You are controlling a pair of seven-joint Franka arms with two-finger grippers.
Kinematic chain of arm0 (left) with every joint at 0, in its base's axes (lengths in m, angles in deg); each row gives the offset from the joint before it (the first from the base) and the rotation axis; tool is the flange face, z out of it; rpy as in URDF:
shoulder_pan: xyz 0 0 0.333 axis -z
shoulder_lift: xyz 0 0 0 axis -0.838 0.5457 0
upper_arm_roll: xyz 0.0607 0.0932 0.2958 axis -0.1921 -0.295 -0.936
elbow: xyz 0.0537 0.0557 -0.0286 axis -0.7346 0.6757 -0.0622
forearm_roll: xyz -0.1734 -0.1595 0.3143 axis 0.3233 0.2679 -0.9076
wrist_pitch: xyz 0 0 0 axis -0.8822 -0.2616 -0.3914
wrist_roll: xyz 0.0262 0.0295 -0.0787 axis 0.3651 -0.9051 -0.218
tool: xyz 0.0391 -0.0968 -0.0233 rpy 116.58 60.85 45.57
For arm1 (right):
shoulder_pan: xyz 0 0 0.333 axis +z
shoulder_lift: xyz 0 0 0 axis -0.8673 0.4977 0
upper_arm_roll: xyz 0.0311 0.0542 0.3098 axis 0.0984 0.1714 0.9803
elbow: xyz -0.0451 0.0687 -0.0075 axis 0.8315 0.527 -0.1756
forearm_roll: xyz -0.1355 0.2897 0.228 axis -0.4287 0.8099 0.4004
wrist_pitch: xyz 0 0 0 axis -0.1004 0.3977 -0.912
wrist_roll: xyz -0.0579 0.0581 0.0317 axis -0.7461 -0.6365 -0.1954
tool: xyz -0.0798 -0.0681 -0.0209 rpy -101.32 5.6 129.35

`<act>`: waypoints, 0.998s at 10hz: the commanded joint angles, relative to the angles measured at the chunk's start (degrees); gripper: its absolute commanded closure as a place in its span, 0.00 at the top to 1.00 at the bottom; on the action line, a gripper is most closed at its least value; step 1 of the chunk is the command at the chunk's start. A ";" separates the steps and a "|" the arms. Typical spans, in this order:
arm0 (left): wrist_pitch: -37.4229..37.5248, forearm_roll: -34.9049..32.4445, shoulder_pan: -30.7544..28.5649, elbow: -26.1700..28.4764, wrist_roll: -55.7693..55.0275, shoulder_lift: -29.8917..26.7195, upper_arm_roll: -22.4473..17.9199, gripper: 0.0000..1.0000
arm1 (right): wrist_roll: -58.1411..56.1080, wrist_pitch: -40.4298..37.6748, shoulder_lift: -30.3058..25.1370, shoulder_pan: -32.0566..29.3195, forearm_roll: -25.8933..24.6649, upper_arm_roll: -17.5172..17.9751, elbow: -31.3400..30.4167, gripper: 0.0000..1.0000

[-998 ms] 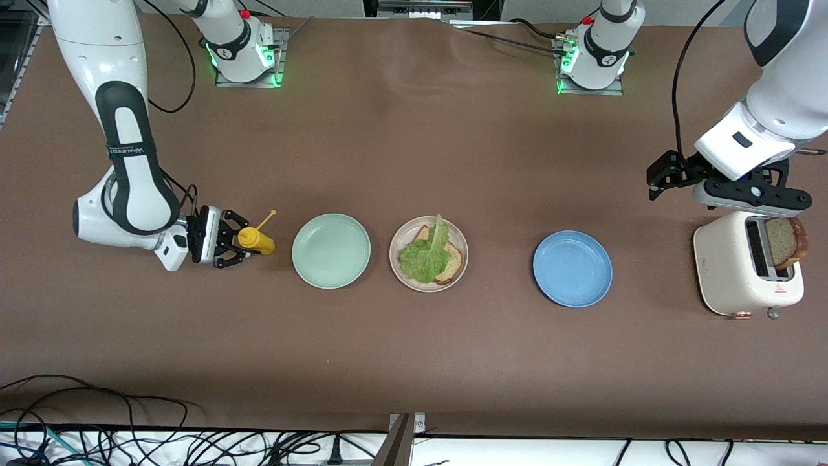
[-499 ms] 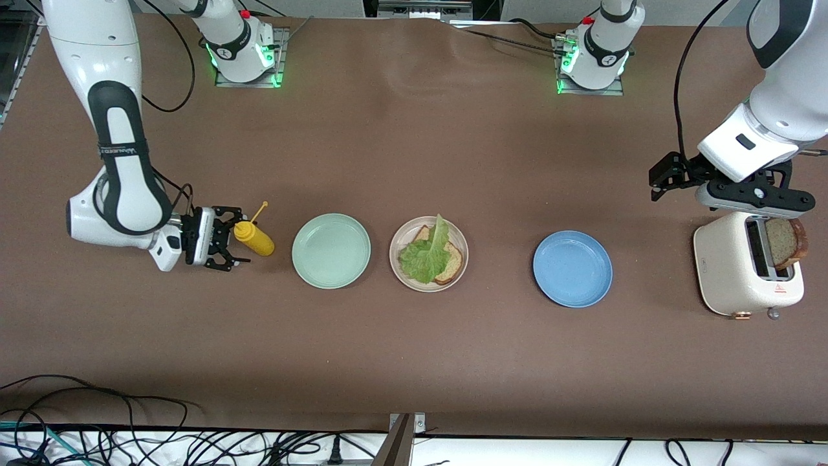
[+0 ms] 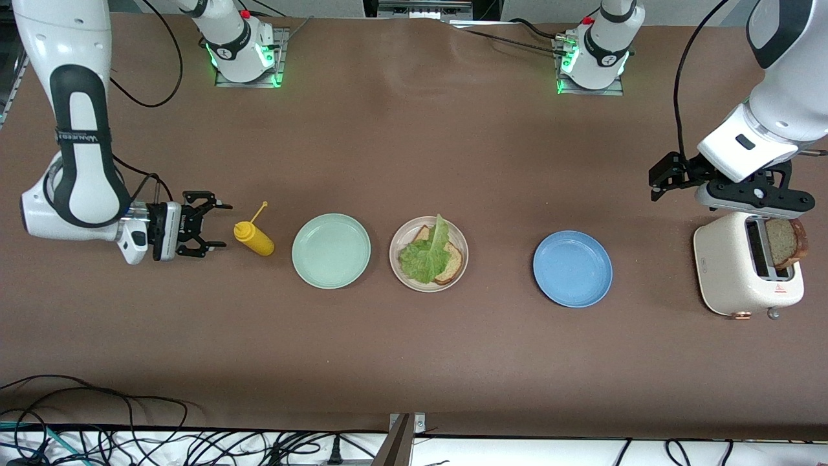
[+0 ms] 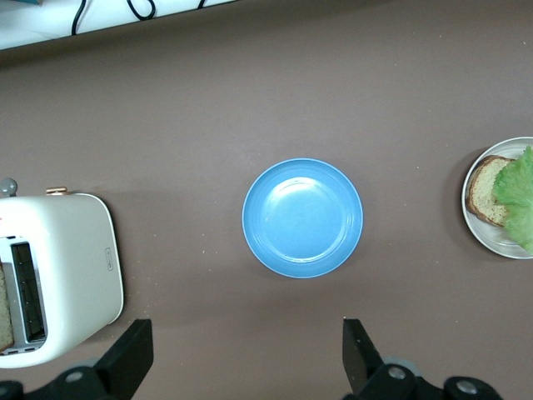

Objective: Make sandwich on beige plate with both arms
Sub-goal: 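Draw the right gripper back while the left gripper reaches the toaster bread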

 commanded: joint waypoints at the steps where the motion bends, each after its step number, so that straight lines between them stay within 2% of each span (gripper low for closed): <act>1: 0.28 0.86 -0.18 -0.14 0.99 -0.25 0.01 1.00 | 8.64 -0.77 -4.61 0.21 -4.11 0.84 -0.36 1.00; 4: 0.36 0.86 -1.05 -0.14 0.46 0.09 -0.34 1.00 | 18.22 -0.59 -8.48 0.57 -5.01 2.69 1.74 1.00; 6: 1.42 0.68 -4.73 -0.22 1.25 0.19 -0.52 1.00 | 31.11 -0.76 -11.64 0.57 -5.88 3.57 1.75 1.00; 8: 1.42 0.42 -9.12 -0.31 2.99 0.71 -0.78 1.00 | 46.30 -0.24 -16.02 0.57 -14.54 6.02 1.83 1.00; 10: 1.25 -2.03 -14.39 -0.40 12.45 4.38 -0.79 1.00 | 60.64 -0.06 -19.63 0.31 -25.17 8.48 2.18 1.00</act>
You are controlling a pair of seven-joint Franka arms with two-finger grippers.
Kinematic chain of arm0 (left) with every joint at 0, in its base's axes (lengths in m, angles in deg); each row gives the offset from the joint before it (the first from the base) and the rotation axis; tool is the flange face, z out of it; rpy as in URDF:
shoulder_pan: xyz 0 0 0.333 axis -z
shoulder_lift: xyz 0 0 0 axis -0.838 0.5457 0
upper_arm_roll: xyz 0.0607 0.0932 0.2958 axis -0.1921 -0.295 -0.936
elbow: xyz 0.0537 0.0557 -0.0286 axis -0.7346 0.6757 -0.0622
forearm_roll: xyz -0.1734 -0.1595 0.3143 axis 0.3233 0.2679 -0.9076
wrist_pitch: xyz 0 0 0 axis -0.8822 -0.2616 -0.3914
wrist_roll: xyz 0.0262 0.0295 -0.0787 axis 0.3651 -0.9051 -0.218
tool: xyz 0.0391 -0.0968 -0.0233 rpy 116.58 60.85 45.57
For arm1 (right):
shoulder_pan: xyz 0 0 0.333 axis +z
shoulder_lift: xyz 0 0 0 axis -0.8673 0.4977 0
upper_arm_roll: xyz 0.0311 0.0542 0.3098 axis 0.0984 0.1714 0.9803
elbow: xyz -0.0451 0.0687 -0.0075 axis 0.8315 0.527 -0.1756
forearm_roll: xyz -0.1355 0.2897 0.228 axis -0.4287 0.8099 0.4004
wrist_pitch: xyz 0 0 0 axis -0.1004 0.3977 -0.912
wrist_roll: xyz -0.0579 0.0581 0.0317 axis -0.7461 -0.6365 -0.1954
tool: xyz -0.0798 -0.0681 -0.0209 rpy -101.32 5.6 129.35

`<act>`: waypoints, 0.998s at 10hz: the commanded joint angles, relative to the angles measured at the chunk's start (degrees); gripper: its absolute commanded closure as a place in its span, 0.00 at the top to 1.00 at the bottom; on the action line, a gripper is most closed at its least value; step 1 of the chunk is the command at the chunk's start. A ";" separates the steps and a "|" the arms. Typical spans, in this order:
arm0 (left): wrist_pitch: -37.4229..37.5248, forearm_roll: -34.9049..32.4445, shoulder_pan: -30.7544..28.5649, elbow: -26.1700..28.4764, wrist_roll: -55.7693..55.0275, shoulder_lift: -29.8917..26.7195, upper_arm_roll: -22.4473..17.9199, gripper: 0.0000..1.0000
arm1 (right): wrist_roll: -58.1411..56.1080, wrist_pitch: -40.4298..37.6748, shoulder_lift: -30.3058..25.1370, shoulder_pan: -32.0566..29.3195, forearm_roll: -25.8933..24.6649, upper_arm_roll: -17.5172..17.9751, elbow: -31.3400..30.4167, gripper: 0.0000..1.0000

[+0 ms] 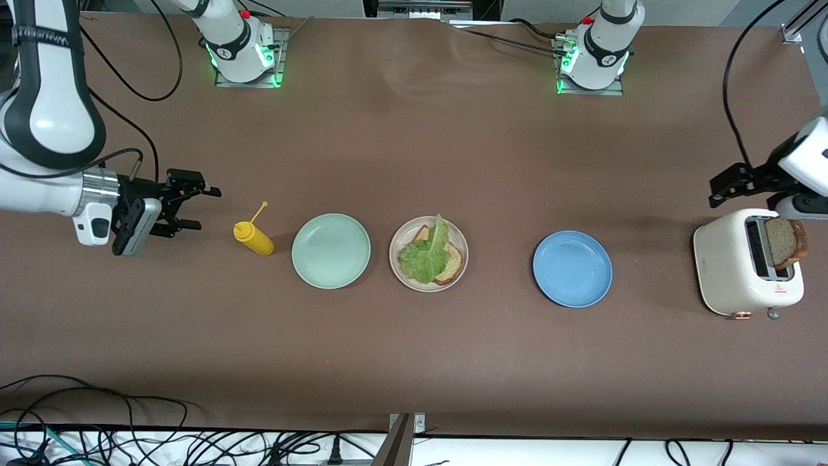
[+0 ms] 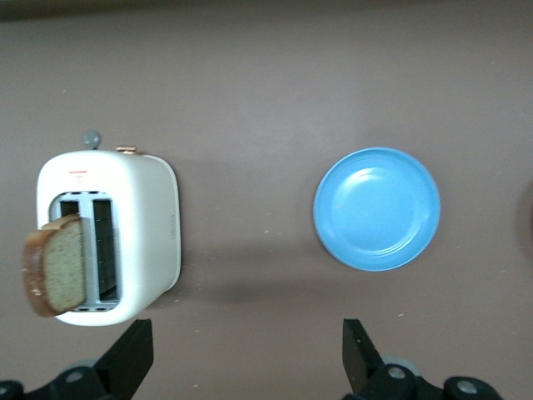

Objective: Make sandwich on beige plate with both arms
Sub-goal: 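Draw the right gripper back while the left gripper reaches the toaster bread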

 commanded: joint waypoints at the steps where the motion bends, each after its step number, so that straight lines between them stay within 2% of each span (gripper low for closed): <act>1: -0.14 -2.39 -5.45 -1.13 7.87 4.17 0.37 1.00 | 15.76 0.18 -5.20 -0.80 -11.91 3.69 -0.55 1.00; 3: -0.93 -2.57 -10.46 -4.02 10.16 8.65 0.37 1.00 | 33.23 0.01 -8.28 -2.38 -23.77 8.16 -0.64 1.00; 4: -1.45 -3.62 -12.05 -4.91 11.40 10.93 0.37 1.00 | 40.45 0.01 -9.07 -8.48 -28.44 14.54 -0.64 1.00; 5: -3.98 -6.24 -13.19 -4.92 12.28 11.91 0.37 1.00 | 44.01 -0.25 -9.43 -16.29 -29.45 21.57 -0.64 1.00; 6: -6.10 -7.57 -14.86 -4.74 14.38 12.27 0.37 1.00 | 45.26 -0.43 -9.78 -18.71 -29.54 23.12 -0.64 1.00; 7: -7.07 -7.50 -16.88 -4.83 16.57 13.93 0.37 1.00 | 45.53 -0.52 -10.39 -19.09 -30.07 23.13 -0.64 1.00; 8: -9.43 -7.50 -17.94 -4.83 18.68 15.25 0.37 1.00 | 45.54 -0.52 -10.23 -19.00 -34.86 23.22 -0.29 1.00; 9: -10.50 -6.80 -18.47 -4.66 19.23 16.22 0.46 1.00 | 45.54 -1.39 -10.14 -19.09 -37.17 23.22 0.93 1.00; 10: -10.51 -5.40 -19.00 -3.96 18.36 17.10 0.46 1.00 | 45.54 -2.18 -9.88 -19.18 -37.10 23.13 1.81 1.00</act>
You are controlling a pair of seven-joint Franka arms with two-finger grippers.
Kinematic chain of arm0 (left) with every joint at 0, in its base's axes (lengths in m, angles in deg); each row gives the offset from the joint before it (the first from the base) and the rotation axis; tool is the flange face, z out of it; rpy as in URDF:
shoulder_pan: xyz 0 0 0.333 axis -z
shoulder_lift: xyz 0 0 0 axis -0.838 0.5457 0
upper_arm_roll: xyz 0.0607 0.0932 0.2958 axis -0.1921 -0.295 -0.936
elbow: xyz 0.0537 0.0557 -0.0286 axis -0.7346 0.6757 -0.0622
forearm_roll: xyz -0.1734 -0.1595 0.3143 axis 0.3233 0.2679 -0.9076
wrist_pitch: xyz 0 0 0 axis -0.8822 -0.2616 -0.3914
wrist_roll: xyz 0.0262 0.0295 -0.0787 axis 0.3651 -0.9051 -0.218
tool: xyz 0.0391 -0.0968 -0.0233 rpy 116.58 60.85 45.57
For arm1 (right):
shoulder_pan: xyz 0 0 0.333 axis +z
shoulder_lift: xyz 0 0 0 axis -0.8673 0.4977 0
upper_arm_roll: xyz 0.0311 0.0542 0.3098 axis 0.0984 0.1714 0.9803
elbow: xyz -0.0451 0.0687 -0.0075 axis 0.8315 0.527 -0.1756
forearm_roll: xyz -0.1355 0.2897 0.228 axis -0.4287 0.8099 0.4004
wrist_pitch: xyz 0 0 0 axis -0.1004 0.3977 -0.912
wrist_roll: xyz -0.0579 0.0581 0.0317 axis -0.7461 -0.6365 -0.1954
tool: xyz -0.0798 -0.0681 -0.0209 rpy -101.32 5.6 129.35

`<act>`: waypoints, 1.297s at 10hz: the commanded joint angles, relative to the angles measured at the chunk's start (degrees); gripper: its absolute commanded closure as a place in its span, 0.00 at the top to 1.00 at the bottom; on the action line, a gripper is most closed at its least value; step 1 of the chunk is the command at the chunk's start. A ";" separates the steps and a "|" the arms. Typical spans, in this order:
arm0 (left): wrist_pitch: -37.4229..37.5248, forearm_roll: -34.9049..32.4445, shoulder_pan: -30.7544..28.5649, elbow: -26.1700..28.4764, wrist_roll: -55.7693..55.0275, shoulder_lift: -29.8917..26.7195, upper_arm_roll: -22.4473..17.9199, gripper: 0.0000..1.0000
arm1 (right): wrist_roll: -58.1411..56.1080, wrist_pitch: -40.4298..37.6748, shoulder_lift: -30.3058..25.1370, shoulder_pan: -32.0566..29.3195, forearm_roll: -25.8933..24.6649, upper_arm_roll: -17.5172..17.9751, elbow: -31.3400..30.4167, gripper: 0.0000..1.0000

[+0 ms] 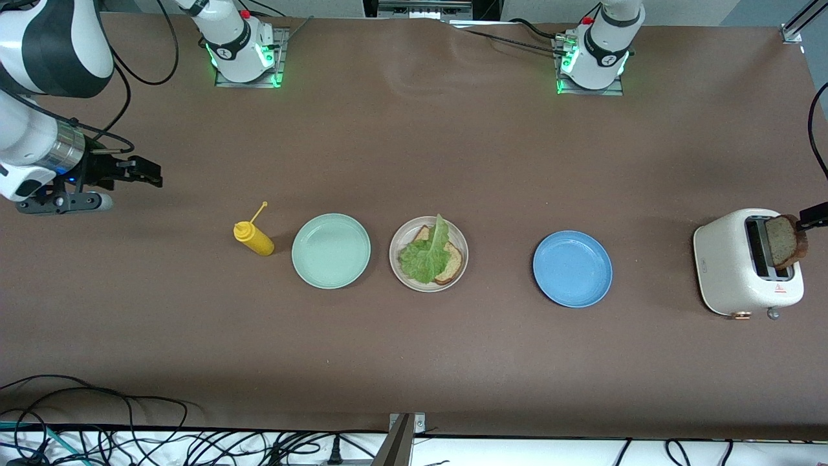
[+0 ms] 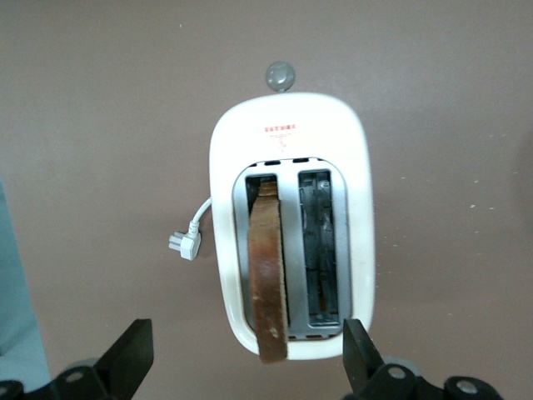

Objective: Make sandwich on beige plate with both arms
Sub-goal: 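Grasp the toasted bread slice and pull it from the toaster with the left gripper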

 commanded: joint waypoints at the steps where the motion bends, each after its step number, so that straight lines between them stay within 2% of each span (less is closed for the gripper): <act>1: -0.33 1.60 -0.72 -0.90 0.02 2.73 0.73 0.98 | 1.52 -1.96 -0.73 -1.17 -1.68 1.19 1.24 1.00; 2: -0.33 1.79 -1.06 -0.98 0.62 3.26 0.73 0.90 | 1.61 -3.00 -0.82 -0.74 -1.85 1.28 0.98 1.00; 3: -0.16 2.05 -1.50 -0.81 -0.15 4.22 0.73 0.78 | 4.13 -4.32 -0.74 -0.99 -2.02 1.28 0.80 1.00; 4: 0.10 2.31 -1.42 -0.89 -0.07 4.32 0.73 0.51 | 4.51 -3.98 -0.65 -1.08 -2.03 0.93 0.97 1.00; 5: 0.19 2.40 -1.50 -1.07 0.28 4.41 0.73 0.32 | 5.12 -4.32 -0.91 -0.91 -2.20 0.93 0.89 1.00; 6: 0.45 2.40 -1.51 -1.07 -0.07 4.49 0.73 0.22 | 6.52 -4.50 -1.17 -0.82 -2.11 1.02 0.88 1.00; 7: 0.54 2.40 -1.51 -1.07 -0.07 4.50 0.73 0.05 | 6.18 -4.50 -1.17 -0.82 -1.59 1.10 1.06 1.00; 8: 0.63 2.40 -1.42 -1.07 -0.16 4.50 0.81 0.00 | 6.27 -4.42 -1.09 -0.47 -1.24 1.28 1.32 1.00; 11: 1.68 5.03 -1.15 -1.86 -0.51 3.97 0.90 0.00 | 5.92 -4.33 -1.17 0.41 -1.15 2.95 1.15 1.00; 13: 3.25 4.86 -1.07 -3.34 -0.34 1.61 1.25 0.00 | 6.44 -4.50 -1.17 0.41 -1.06 3.13 1.24 1.00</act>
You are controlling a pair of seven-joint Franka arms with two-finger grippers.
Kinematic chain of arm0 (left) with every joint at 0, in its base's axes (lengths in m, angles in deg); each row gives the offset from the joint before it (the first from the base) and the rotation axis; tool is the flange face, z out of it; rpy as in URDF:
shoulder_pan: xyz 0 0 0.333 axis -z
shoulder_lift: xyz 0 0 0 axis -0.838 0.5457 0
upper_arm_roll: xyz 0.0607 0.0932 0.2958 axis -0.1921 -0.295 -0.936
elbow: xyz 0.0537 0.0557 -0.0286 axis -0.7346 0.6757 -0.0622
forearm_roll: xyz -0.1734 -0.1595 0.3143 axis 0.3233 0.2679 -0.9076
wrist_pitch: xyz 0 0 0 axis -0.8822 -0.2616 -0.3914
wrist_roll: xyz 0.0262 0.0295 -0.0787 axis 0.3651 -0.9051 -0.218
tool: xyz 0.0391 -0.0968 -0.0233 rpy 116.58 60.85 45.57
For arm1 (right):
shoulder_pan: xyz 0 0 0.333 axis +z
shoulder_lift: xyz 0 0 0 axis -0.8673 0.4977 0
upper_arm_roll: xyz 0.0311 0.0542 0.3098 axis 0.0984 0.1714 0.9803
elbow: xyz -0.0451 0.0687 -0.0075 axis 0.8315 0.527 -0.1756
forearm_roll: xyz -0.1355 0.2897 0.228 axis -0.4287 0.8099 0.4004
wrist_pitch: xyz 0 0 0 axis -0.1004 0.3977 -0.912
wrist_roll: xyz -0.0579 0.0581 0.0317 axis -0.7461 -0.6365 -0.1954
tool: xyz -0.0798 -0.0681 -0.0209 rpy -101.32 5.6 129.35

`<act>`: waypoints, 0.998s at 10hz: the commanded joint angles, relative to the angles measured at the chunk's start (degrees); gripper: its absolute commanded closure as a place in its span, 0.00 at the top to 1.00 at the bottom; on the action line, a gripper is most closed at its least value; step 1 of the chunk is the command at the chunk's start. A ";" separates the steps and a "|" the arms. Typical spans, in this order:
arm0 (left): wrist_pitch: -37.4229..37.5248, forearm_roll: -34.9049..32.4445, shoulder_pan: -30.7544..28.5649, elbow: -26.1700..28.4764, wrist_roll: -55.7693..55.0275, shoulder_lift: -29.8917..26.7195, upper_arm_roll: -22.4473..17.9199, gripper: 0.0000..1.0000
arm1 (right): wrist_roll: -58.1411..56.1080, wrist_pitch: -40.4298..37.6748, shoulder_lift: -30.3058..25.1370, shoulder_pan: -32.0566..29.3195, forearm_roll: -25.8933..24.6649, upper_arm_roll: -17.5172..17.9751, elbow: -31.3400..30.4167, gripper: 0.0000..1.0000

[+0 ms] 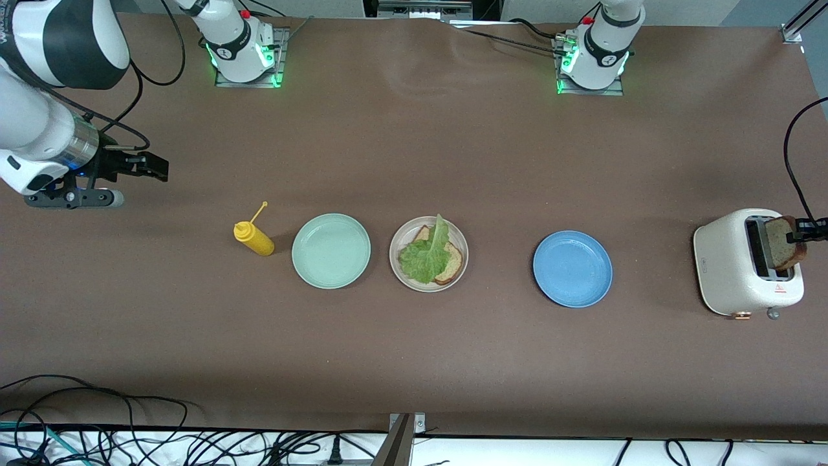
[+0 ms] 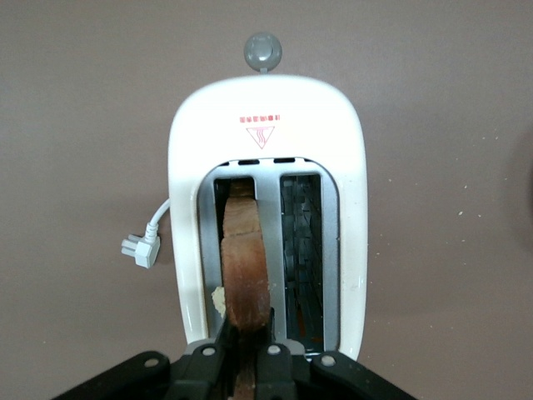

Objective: Make sandwich on beige plate with both arms
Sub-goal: 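Grasp the toasted bread slice and pull it from the toaster with the left gripper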

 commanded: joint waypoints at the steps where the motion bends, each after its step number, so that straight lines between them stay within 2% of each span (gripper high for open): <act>1: 6.68 1.02 -0.04 -4.21 0.03 -3.35 1.01 0.00 | 0.10 -1.20 -1.03 -0.08 0.09 -0.30 0.16 1.00; 2: 10.81 0.93 0.22 -6.50 0.38 -3.71 1.71 0.00 | 0.01 -1.11 -0.94 -0.17 0.09 -0.74 0.33 1.00; 3: 14.68 0.67 0.23 -8.87 0.47 -4.33 3.98 0.00 | 0.10 -0.59 -0.85 -0.17 0.09 -1.62 0.24 1.00; 5: 19.62 0.76 0.14 -10.21 0.47 -5.30 9.24 0.00 | 0.97 -1.02 -0.94 -0.17 0.26 -1.80 0.33 1.00; 8: 20.79 1.37 0.23 -9.00 -0.14 -4.69 17.95 0.00 | 0.36 -3.12 -0.50 -0.17 0.26 -1.80 4.88 1.00; 10: 22.01 3.20 3.28 -8.54 0.38 -1.71 21.56 0.00 | 0.36 -7.25 -0.24 -0.35 0.18 -2.07 9.98 1.00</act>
